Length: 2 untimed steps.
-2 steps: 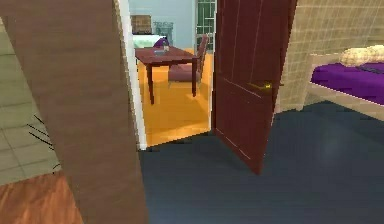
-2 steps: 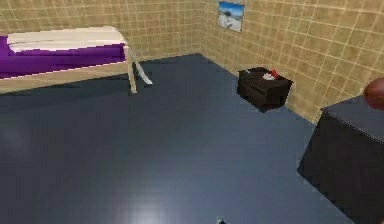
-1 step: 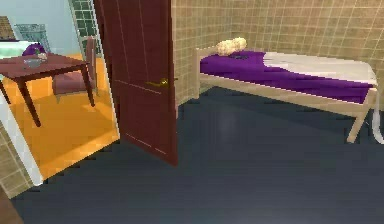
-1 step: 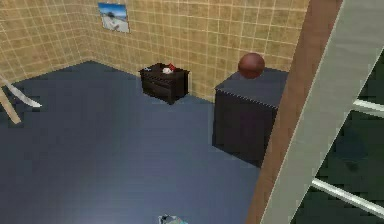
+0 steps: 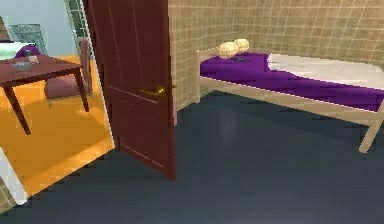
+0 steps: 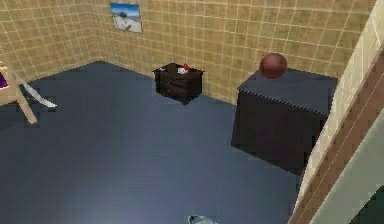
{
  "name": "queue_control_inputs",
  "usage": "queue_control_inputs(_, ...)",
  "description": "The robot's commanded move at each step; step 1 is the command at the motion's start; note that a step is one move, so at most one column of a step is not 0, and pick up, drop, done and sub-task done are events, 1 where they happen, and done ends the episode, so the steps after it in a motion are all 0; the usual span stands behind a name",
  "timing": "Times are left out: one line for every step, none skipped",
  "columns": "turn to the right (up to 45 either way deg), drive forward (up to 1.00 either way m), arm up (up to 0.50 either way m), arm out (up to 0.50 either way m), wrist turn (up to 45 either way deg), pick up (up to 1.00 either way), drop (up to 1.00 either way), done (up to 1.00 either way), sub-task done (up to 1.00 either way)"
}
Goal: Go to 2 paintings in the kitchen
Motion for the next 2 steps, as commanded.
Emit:
queue_control_inputs(42.0, 0.0, 0.0, 0.0, 0.0, 0.0, 0.0, 0.0, 0.0)
queue_control_inputs(0.0, 0.25, 0.0, 0.0, 0.0, 0.0, 0.0, 0.0, 0.0)
